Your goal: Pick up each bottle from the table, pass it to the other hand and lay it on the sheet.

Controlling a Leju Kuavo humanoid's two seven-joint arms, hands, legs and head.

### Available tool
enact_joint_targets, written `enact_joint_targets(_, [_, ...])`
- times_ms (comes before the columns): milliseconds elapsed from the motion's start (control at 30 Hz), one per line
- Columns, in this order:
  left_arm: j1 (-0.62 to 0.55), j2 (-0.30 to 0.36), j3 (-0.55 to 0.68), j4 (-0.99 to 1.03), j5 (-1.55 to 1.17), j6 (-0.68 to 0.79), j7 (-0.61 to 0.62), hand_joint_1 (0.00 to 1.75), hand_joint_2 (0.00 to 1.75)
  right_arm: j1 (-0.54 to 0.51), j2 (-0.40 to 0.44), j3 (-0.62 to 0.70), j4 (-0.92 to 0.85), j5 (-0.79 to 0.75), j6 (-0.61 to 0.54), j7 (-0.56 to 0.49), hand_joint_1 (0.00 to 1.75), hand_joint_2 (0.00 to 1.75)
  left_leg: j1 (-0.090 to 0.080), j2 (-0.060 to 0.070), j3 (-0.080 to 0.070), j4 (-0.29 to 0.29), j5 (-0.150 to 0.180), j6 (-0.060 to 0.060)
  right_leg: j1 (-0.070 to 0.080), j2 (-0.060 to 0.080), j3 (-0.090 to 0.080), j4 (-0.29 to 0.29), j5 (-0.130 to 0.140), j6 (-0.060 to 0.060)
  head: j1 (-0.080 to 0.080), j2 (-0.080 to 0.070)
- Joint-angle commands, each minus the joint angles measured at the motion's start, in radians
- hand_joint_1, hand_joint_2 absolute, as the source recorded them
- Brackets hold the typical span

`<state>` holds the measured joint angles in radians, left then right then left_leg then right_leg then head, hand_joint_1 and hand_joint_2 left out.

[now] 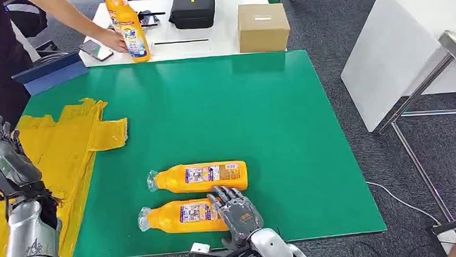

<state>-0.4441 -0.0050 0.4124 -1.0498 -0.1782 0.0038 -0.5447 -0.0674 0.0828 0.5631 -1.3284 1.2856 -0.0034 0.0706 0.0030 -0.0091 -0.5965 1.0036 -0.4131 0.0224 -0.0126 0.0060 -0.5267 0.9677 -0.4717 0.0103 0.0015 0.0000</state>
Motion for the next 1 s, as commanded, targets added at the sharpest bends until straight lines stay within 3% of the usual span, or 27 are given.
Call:
enact_joint_targets(33, [0.007, 0.05, 0.002, 0.038, 0.045, -0.014, -0.011, 0.0, 0.0, -0.058, 0.004, -0.031, 0.216, -0.026, -0.011, -0.025, 1.5, 1.75, 0.0, 0.001, 0.002, -0.001, 0.0, -0.001, 0.0, 0.001, 0.002, -0.002, 0.001, -0.001, 0.0, 0.0])
enact_joint_targets(500, [0.066, 0.098, 0.009, 0.024, 0.123, -0.026, -0.042, 0.0, 0.0, -0.084, -0.027, 0.005, 0.211, -0.071, 0.013, -0.047, 1.52, 1.75, 0.001, 0.004, 0.009, -0.004, 0.002, -0.002, 0.0, 0.001, 0.0, -0.003, 0.002, -0.002, 0.0, 0.0])
enact_joint_targets(600, [0.071, 0.102, 0.005, 0.026, 0.135, -0.029, -0.045, 0.0, 0.0, -0.088, -0.051, 0.026, 0.208, -0.088, 0.017, -0.052, 1.62, 1.75, 0.001, 0.003, 0.01, -0.003, 0.002, -0.003, 0.001, 0.0, 0.008, -0.003, 0.001, -0.002, 0.0, 0.0])
enact_joint_targets(733, [0.075, 0.096, 0.006, 0.018, 0.14, -0.028, -0.046, 0.0, 0.0, -0.086, -0.063, 0.039, 0.207, -0.098, 0.016, -0.052, 1.61, 1.75, 0.001, 0.002, 0.01, -0.002, 0.002, -0.003, 0.001, -0.001, 0.008, -0.002, 0.002, -0.002, 0.0, 0.0])
enact_joint_targets(800, [0.08, 0.086, 0.011, 0.004, 0.141, -0.026, -0.046, 0.0, 0.0, -0.09, -0.076, 0.057, 0.21, -0.115, 0.013, -0.05, 1.71, 1.75, 0.001, 0.001, 0.01, -0.002, 0.002, -0.002, 0.001, -0.001, 0.007, -0.002, 0.001, -0.002, 0.0, 0.0])
enact_joint_targets(900, [0.104, 0.069, 0.025, -0.024, 0.141, -0.025, -0.046, 0.0, 0.0, -0.095, -0.089, 0.077, 0.207, -0.132, -0.001, -0.053, 1.73, 1.75, 0.001, 0.001, 0.009, -0.003, 0.003, -0.003, 0.001, -0.002, 0.005, -0.003, 0.002, -0.002, 0.0, 0.0])
enact_joint_targets(1000, [0.145, 0.061, 0.043, -0.059, 0.143, -0.022, -0.047, 0.0, 0.0, -0.077, -0.109, 0.063, 0.103, -0.163, -0.045, -0.062, 1.75, 1.75, 0.001, 0.001, 0.01, -0.003, 0.003, -0.002, 0.0, -0.001, 0.005, -0.004, 0.002, -0.001, 0.0, 0.0])
